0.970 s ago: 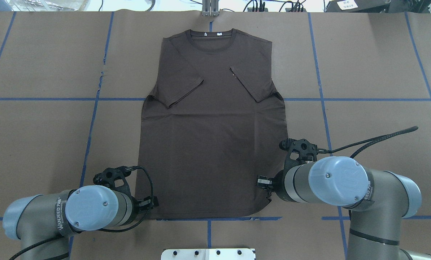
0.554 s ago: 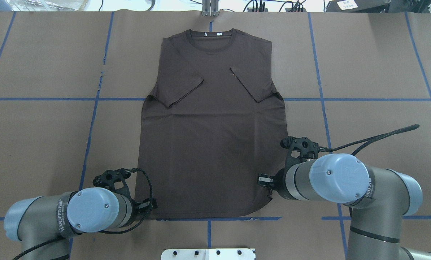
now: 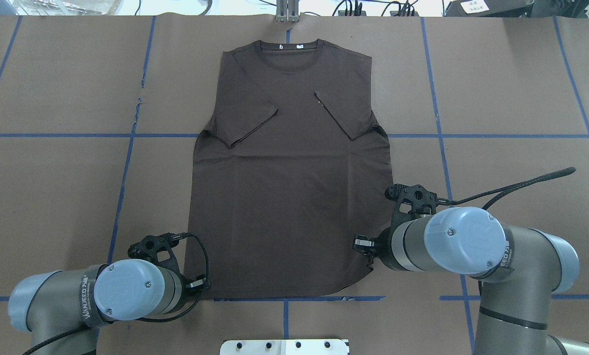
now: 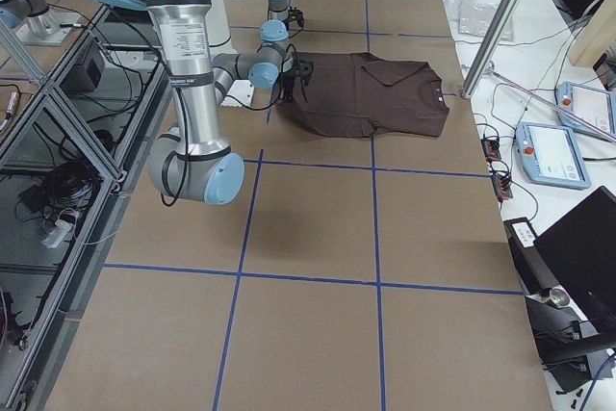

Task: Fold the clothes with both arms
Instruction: 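Grasp the hem corners with both grippers and lift them slightly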

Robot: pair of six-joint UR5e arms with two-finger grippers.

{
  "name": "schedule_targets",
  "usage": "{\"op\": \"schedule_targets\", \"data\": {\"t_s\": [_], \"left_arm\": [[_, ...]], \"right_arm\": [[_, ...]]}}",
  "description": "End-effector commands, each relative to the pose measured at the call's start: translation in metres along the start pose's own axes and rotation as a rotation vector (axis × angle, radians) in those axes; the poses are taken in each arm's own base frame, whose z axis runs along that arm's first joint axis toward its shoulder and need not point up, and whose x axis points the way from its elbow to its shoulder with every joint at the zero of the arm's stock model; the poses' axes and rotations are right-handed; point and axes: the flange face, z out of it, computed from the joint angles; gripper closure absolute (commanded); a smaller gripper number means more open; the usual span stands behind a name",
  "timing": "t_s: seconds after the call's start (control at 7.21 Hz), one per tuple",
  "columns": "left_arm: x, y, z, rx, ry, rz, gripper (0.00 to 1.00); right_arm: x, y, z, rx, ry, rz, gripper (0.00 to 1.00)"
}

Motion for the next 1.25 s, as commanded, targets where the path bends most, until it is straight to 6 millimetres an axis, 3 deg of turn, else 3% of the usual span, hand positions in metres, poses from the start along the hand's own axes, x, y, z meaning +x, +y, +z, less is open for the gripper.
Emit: {"op": "schedule_targets", "data": {"t_s": [0.0,0.28,0.42,0.55,0.83,1.11], "left_arm": [[0.001,0.001,-0.002,-0.004,0.003,-0.002,0.74],[0.006,0.003,-0.010,-0.010,0.022,0.000,0.85],[0.008,0.004,-0.013,-0.012,0.028,0.001,0.95],[0.011,0.005,-0.029,-0.019,0.059,0.002,1.00],[0.008,0.010,-0.092,-0.029,0.109,0.021,1.00],[0.002,0.016,-0.141,-0.044,0.158,0.059,1.00]], "right_arm": [[0.001,0.000,0.000,0.000,0.002,0.000,1.00],[0.002,0.000,0.001,0.000,0.004,0.001,1.00],[0.002,-0.001,0.000,0.001,0.004,0.002,1.00],[0.002,-0.001,-0.001,-0.005,0.002,0.003,1.00],[0.001,0.005,-0.034,-0.028,-0.049,-0.004,1.00],[0.003,0.031,-0.074,-0.113,-0.114,-0.037,1.00]]}}
